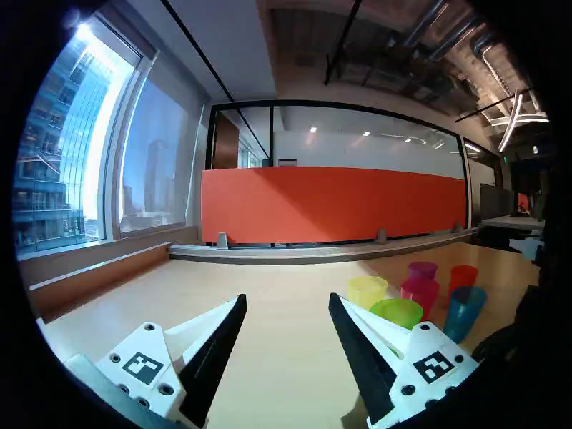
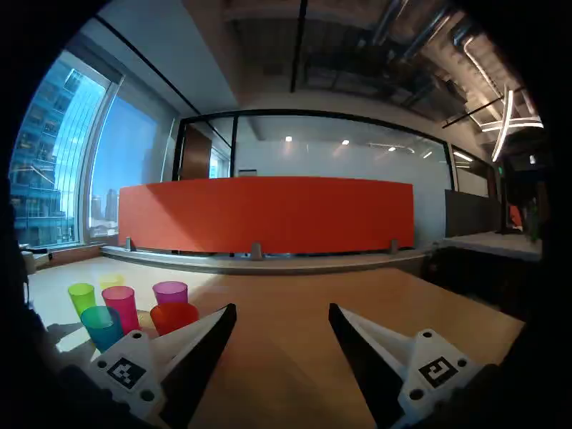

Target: Pour water

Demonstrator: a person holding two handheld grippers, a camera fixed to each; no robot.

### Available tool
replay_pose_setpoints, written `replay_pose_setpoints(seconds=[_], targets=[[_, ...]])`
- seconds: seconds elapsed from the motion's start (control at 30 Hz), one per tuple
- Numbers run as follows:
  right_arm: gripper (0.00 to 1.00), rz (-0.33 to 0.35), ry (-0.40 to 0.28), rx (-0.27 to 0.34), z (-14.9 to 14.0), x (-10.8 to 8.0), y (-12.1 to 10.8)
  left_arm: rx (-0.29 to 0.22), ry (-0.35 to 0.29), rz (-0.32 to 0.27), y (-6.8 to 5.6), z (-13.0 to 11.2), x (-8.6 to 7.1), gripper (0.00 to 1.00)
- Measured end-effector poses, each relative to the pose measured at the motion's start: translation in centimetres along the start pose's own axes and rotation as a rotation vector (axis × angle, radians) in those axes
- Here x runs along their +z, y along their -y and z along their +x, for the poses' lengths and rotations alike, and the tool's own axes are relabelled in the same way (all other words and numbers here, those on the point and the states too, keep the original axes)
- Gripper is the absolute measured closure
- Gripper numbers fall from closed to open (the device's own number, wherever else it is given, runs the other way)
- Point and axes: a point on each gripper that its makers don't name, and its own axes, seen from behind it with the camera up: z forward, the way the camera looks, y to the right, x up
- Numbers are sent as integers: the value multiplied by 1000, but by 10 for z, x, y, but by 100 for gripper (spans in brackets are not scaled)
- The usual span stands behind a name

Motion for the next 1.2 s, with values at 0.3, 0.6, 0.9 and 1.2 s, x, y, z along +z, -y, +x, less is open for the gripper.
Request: replay_pose_setpoints(seconds=[0.3, 0.6, 0.9, 1.2], targets=[[0, 0, 0, -1, 1, 0, 0, 0, 0, 0, 0, 0, 0, 15], [0, 0, -1, -1, 2, 0, 1, -1, 0, 0, 1, 0, 0, 15], [0, 2, 2, -3, -1, 2, 1, -5, 6, 1, 3, 0, 0, 15], [0, 27, -2, -9, 28, 4, 7, -9, 19, 9, 15, 20, 3, 15]])
